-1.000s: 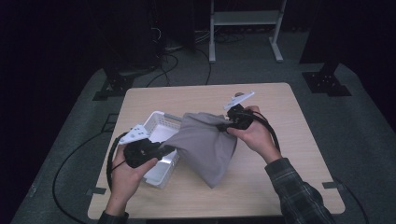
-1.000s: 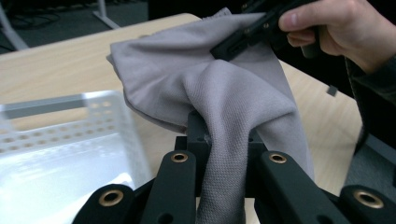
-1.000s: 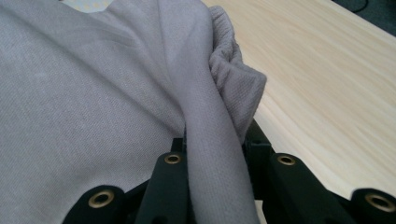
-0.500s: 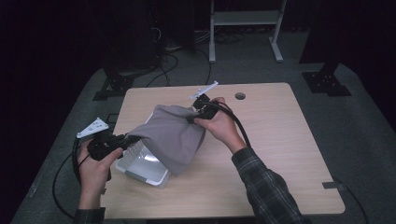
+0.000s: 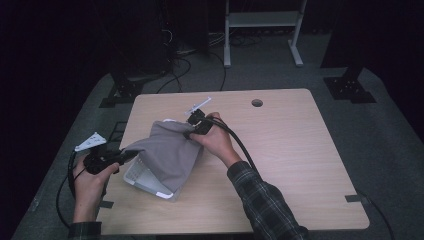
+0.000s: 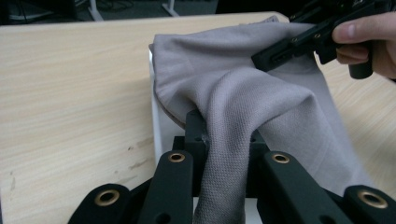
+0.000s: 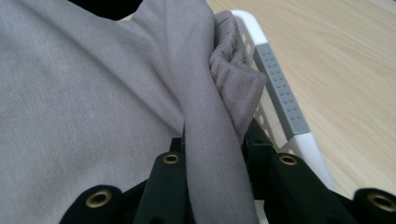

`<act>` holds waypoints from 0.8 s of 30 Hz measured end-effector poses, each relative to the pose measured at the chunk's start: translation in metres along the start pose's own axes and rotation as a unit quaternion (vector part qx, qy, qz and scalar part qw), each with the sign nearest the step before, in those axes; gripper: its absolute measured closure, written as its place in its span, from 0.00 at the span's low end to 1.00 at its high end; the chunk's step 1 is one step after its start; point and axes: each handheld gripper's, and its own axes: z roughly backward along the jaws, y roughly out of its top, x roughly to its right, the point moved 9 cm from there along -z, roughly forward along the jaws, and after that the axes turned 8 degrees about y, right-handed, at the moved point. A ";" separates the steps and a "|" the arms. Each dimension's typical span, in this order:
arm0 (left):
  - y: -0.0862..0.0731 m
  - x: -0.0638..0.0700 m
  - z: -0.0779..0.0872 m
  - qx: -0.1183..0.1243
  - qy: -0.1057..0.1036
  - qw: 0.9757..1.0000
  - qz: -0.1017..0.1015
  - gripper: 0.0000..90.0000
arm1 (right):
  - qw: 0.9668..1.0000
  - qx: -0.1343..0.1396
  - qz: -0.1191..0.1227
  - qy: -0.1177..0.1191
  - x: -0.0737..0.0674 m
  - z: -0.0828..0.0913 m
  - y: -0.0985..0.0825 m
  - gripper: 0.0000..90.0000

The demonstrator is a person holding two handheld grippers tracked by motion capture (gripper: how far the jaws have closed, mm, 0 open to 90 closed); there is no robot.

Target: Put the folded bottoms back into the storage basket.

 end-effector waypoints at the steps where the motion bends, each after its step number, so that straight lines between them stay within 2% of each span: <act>1: -0.003 -0.002 -0.002 -0.003 0.001 1.000 -0.004 0.86 | 1.000 0.000 0.000 0.000 0.000 -0.002 -0.001 0.82; 4: -0.008 -0.006 -0.006 -0.013 0.008 1.000 -0.013 0.83 | 1.000 -0.004 0.000 -0.003 0.002 -0.009 -0.003 0.81; 7: -0.013 -0.008 -0.010 -0.018 0.007 1.000 -0.020 0.79 | 1.000 -0.009 0.000 -0.005 0.004 -0.014 -0.006 0.79; 12: -0.015 -0.007 -0.013 -0.023 0.001 0.999 -0.030 0.69 | 1.000 -0.003 0.001 -0.008 0.006 -0.018 -0.006 0.68; 15: -0.015 -0.003 -0.014 -0.024 -0.007 0.999 -0.033 0.66 | 1.000 -0.002 -0.002 -0.009 0.007 -0.019 -0.006 0.62; 17: -0.014 0.000 -0.014 -0.024 -0.009 0.999 -0.038 0.64 | 1.000 0.000 0.000 -0.005 0.006 -0.018 -0.006 0.58; 19: -0.013 0.002 -0.014 -0.022 -0.012 0.999 -0.038 0.63 | 1.000 0.005 0.004 -0.010 0.006 -0.016 -0.004 0.56; 23: -0.011 0.008 -0.015 -0.021 -0.018 0.999 -0.044 0.61 | 0.999 0.032 0.011 -0.013 0.006 -0.004 0.004 0.53; 24: -0.011 0.009 -0.015 -0.022 -0.020 0.999 -0.043 0.62 | 0.999 0.040 0.013 -0.016 0.007 0.001 0.006 0.56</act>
